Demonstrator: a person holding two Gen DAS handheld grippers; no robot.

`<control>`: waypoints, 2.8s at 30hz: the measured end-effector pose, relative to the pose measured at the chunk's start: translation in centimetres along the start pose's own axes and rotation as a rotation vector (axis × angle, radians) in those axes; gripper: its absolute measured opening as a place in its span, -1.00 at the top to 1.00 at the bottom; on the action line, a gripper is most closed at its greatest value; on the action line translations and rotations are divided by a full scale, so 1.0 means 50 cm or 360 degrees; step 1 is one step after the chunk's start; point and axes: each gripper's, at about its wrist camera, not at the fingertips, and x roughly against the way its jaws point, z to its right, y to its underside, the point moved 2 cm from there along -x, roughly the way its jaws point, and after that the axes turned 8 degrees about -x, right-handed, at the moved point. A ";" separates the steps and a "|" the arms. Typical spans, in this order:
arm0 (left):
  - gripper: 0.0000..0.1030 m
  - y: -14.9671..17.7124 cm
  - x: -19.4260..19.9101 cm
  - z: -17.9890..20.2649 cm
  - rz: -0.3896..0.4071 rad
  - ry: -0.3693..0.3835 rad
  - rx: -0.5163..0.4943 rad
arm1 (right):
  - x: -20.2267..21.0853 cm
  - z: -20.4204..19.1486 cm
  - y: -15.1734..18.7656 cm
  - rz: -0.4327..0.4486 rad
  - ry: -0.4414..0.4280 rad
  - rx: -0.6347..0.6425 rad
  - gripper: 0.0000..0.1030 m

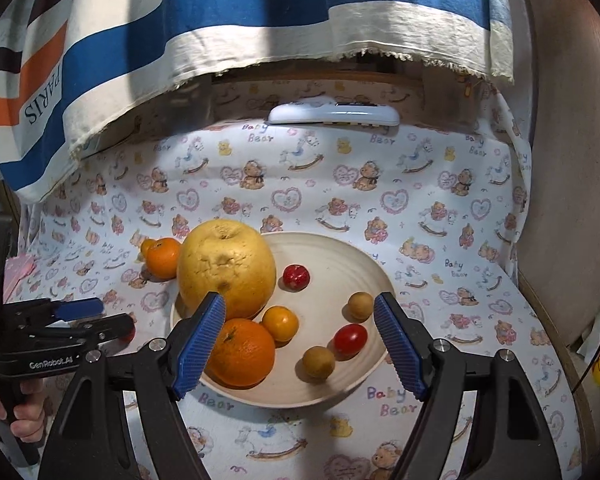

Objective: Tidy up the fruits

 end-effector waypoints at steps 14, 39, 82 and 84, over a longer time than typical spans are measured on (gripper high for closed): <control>0.06 0.005 -0.030 0.029 -0.0094 0.0046 -0.0129 | 0.001 -0.008 -0.001 0.0011 0.0016 0.0050 -0.52; 0.48 -0.026 0.164 -0.036 0.0681 -0.0111 -0.0042 | 0.056 -0.001 -0.016 0.0235 -0.0111 -0.0007 -0.56; 0.48 -0.042 0.179 -0.189 0.0647 -0.0335 0.0287 | -0.043 -0.313 -0.098 -0.0036 -0.0135 0.0231 -0.53; 0.48 -0.042 0.189 -0.201 0.0663 -0.0338 0.0317 | -0.085 -0.320 -0.098 -0.0147 -0.0139 0.0183 -0.48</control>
